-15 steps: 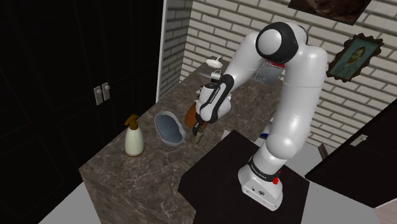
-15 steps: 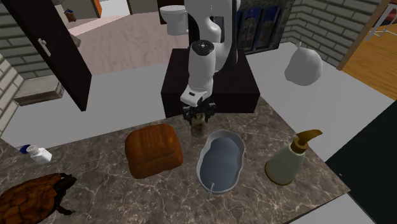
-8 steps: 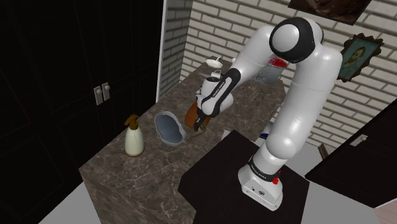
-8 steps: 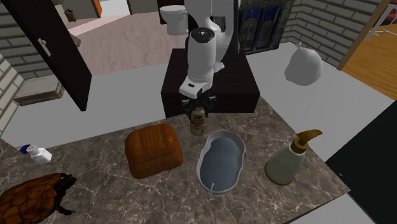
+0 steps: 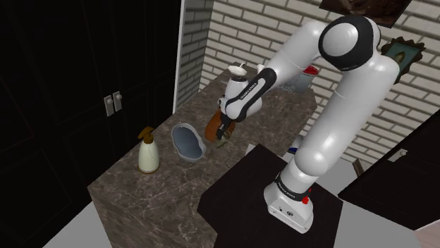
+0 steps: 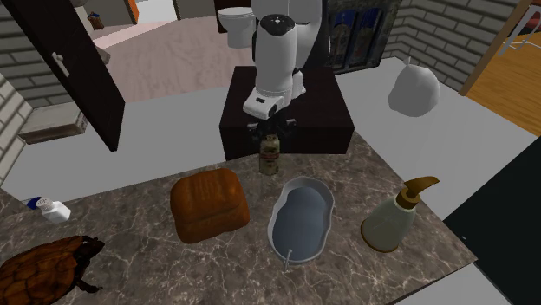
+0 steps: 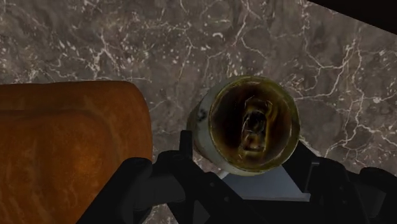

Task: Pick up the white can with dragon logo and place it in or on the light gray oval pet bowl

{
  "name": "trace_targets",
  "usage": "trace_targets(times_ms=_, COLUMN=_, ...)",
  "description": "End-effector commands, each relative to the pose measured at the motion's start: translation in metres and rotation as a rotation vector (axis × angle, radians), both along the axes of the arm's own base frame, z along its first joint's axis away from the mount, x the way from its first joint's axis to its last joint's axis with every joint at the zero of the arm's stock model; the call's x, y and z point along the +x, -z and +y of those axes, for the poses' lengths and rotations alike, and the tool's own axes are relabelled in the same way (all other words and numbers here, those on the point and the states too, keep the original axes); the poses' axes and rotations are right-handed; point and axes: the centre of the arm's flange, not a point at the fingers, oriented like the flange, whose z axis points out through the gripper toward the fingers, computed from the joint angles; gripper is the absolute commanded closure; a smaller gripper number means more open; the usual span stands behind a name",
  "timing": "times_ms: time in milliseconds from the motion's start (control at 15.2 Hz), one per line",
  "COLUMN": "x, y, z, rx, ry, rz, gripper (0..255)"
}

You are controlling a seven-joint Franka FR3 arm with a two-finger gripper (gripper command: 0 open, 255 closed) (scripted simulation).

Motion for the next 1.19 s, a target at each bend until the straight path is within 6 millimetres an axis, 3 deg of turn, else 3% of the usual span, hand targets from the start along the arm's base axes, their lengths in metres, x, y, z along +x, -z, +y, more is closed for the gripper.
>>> trace_targets(times_ms=0, x=0.001, y=-0.010, z=0.000, rx=0.000, ry=0.000, rz=0.000, gripper=255)
trace_targets(times_ms=858, x=0.001, y=-0.074, z=0.000, rx=0.000, ry=0.000, rz=0.000, gripper=255)
trace_targets(times_ms=1122, x=0.048, y=-0.083, z=0.023, rx=0.000, ry=0.000, rz=0.000, gripper=255)
